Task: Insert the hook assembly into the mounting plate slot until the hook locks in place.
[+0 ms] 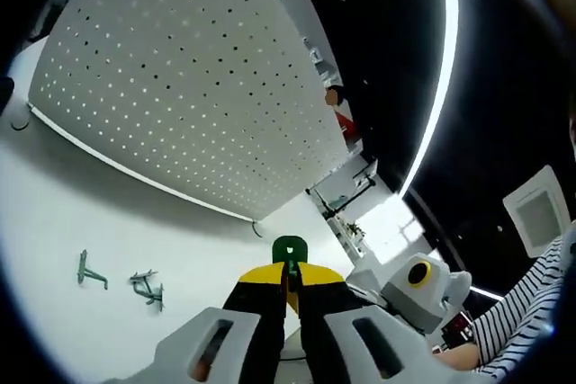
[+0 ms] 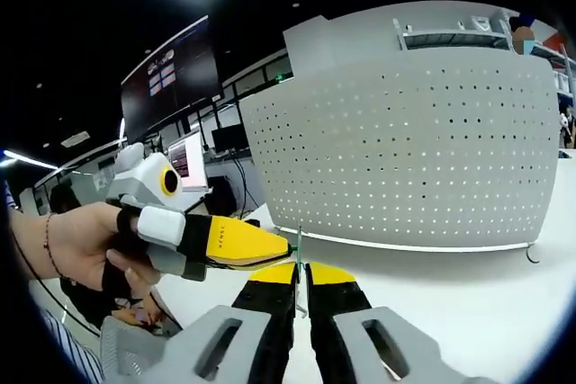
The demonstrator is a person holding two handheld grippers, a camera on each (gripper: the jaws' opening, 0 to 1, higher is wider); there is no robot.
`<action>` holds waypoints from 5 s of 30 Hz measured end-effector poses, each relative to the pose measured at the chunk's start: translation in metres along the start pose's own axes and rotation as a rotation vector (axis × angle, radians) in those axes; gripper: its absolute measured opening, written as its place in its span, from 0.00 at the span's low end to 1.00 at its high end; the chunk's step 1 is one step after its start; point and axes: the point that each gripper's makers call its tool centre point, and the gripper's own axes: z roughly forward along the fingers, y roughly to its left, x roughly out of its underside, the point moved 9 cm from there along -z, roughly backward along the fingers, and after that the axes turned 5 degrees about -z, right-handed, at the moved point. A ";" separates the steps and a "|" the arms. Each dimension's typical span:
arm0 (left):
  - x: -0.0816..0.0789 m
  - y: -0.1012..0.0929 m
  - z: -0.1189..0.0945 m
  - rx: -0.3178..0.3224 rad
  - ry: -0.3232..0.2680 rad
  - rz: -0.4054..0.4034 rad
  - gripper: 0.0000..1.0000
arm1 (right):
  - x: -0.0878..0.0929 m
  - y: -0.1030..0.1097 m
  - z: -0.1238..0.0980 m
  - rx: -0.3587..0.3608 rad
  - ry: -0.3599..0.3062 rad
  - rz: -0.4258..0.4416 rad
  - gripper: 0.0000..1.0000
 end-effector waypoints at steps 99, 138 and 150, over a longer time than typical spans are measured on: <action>-0.118 -0.018 0.016 -0.628 -0.389 0.781 0.02 | 0.049 -0.061 -0.052 0.197 0.282 -0.287 0.63; -0.202 -0.017 0.049 -0.671 -0.614 0.798 0.02 | 0.062 -0.060 -0.038 0.159 0.320 -0.240 0.62; -0.218 -0.011 0.066 -0.676 -0.600 0.825 0.02 | 0.062 -0.065 -0.039 0.169 0.320 -0.231 0.61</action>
